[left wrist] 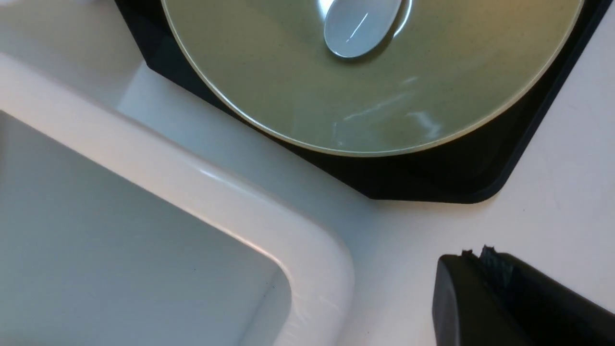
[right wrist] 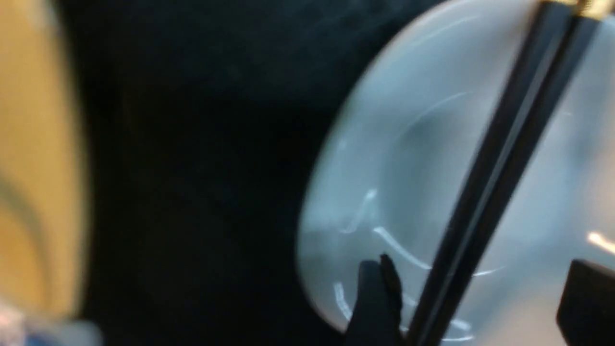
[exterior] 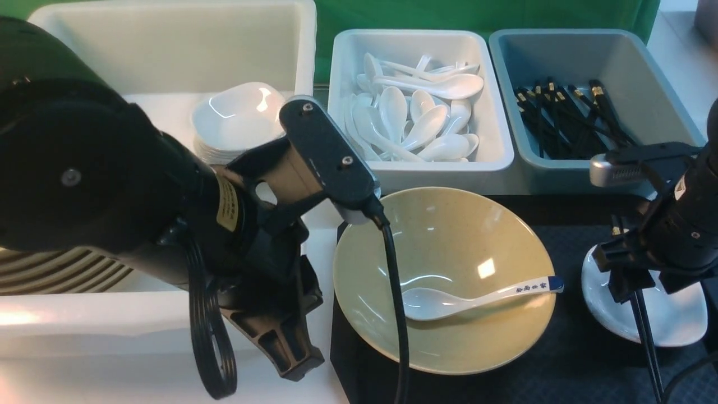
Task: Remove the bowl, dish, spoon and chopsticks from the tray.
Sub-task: Use the right arm to grab the chopsticks
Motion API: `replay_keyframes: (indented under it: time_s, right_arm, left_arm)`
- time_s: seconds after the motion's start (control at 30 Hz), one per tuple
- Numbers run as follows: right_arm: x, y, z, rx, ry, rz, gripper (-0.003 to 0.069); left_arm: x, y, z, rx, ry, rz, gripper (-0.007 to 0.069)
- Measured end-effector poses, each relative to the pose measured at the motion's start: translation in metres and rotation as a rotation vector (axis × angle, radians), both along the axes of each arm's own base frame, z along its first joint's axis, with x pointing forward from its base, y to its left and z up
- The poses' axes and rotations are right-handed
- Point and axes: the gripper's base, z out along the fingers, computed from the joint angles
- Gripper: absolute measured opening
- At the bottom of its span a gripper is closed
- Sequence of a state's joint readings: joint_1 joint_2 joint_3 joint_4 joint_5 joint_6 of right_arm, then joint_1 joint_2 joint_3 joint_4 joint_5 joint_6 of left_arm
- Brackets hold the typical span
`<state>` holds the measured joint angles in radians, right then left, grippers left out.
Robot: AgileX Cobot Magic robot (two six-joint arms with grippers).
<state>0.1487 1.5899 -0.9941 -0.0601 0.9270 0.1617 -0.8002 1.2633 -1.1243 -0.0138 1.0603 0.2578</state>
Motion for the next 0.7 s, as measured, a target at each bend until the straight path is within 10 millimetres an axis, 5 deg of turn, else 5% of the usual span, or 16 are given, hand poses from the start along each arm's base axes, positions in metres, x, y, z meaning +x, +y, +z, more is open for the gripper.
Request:
replay_keyframes:
  time_s: [0.43,0.7]
  right_arm:
    - [-0.005,-0.004,-0.027,0.044,-0.042,-0.047,0.0491]
    - [-0.004,-0.004,-0.026,0.052,-0.059,-0.068,0.0257]
  left_arm:
    - [0.002,-0.002,0.001,-0.026,-0.026,0.0,-0.0011]
    - [0.002,-0.002,0.001,-0.027,-0.025,0.003,-0.0011]
